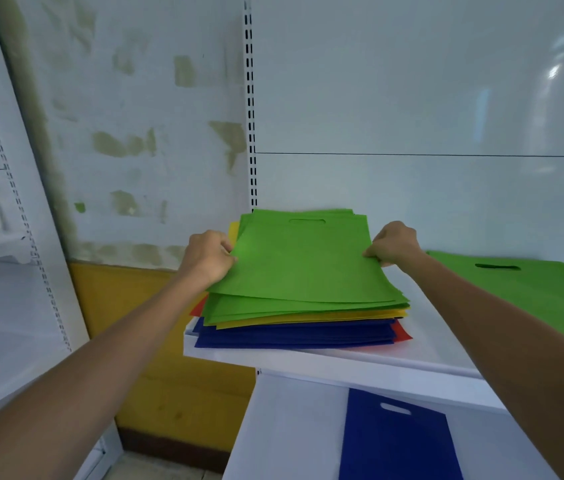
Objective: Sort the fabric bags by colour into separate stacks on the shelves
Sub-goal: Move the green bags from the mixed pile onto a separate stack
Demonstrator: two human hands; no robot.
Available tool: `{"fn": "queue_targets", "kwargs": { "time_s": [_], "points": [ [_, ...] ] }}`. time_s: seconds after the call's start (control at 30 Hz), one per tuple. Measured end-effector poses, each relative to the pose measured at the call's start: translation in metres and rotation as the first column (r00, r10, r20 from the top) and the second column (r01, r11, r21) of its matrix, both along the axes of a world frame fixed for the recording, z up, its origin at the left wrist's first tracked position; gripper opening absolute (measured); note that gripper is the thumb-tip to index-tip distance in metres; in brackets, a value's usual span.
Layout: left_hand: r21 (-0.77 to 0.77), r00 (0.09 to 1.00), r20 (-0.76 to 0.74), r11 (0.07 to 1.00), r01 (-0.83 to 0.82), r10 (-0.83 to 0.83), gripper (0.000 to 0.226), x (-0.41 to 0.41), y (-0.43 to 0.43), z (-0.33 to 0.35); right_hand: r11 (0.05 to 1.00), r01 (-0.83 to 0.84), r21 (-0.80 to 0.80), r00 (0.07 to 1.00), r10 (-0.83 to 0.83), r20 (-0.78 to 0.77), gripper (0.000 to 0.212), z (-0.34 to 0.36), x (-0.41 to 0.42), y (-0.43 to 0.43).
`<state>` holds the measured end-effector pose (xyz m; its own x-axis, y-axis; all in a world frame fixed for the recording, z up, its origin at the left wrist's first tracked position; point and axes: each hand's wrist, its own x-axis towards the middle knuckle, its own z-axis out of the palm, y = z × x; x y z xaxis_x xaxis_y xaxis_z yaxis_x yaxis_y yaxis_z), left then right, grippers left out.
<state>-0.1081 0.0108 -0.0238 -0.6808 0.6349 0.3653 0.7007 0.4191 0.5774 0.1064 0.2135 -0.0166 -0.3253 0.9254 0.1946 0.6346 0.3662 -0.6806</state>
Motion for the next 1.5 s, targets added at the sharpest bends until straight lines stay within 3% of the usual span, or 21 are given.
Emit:
{"fn": "queue_targets", "kwargs": {
  "time_s": [0.1,0.27,0.47,0.67,1.07,1.17,1.3,1.5],
  "points": [
    [0.003,0.998,-0.048,0.999,0.036,-0.036,0.025,0.005,0.003,0.003,0.994,-0.028,0.103,0.999,0.03,-0.013,0.011,0.003,0.005,-0.005],
    [0.008,0.987,-0.137,0.996,0.09,-0.089,0.026,0.028,0.01,0.016,0.954,0.007,0.301,0.997,-0.032,0.076,0.031,0.003,0.016,-0.009],
    [0.042,0.978,-0.191,0.994,0.098,-0.088,0.029,0.079,0.028,0.035,0.904,0.089,0.418,0.982,-0.149,0.114,0.03,0.023,0.065,0.011],
    [-0.083,0.94,-0.208,0.962,0.26,-0.272,0.038,0.158,0.078,0.053,0.864,0.033,0.502,0.979,-0.13,0.16,0.033,0.05,0.156,0.044],
    [-0.222,0.906,-0.077,0.894,0.391,-0.415,0.037,0.291,0.152,0.015,0.938,0.039,0.344,0.92,-0.168,0.354,0.035,0.015,0.312,0.1],
    [-0.297,0.903,-0.015,0.864,0.406,-0.429,0.029,0.306,0.155,-0.01,0.969,0.004,0.248,0.874,-0.123,0.469,0.04,-0.008,0.324,0.106],
    [-0.386,0.899,0.029,0.824,0.413,-0.437,0.035,0.309,0.155,-0.031,0.998,-0.015,0.054,0.776,-0.022,0.63,0.036,-0.026,0.332,0.111],
    [-0.367,0.925,0.019,0.858,0.36,-0.38,0.019,0.306,0.162,-0.036,0.995,-0.071,0.069,0.762,0.009,0.647,0.043,-0.034,0.328,0.116]
  ]
}}
